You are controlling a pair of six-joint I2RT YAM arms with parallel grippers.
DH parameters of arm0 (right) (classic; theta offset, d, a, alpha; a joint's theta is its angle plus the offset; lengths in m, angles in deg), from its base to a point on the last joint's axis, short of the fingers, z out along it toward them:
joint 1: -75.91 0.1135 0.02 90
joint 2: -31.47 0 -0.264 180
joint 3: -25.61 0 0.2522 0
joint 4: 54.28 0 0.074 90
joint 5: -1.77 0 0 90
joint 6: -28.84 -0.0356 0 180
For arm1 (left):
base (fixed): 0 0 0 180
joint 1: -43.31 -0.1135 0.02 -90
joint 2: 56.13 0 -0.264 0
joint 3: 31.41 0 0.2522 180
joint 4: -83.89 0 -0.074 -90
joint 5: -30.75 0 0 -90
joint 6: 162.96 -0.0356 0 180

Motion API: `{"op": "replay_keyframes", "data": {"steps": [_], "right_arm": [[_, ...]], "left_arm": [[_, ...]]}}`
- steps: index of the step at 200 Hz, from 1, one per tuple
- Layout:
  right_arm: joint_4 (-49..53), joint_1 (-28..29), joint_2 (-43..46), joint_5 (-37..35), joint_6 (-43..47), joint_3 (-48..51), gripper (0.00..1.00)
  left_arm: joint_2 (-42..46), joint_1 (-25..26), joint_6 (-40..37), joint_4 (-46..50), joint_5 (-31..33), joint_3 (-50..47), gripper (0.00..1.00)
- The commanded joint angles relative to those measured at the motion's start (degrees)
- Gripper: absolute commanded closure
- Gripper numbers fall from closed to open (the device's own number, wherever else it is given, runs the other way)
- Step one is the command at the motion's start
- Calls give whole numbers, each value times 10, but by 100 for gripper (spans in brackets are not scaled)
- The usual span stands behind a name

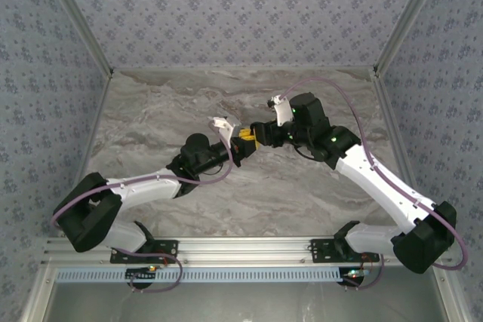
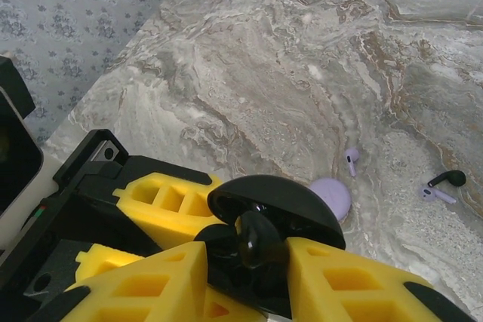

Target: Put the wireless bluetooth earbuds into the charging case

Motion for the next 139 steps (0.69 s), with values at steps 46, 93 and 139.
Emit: {"op": "replay_keyframes", "data": {"steps": [46,93,139], "right_arm": [[22,11,14,0,22,-21,71],[28,13,14,-21,23,-21,70],[33,12,12,-33,18,-23,65]], "left_arm": [[21,4,-12,-8,4,-3,85],[23,3,-13,-13,-2,-4,85],[24,4,-15,-24,-11,-8,85]]}}
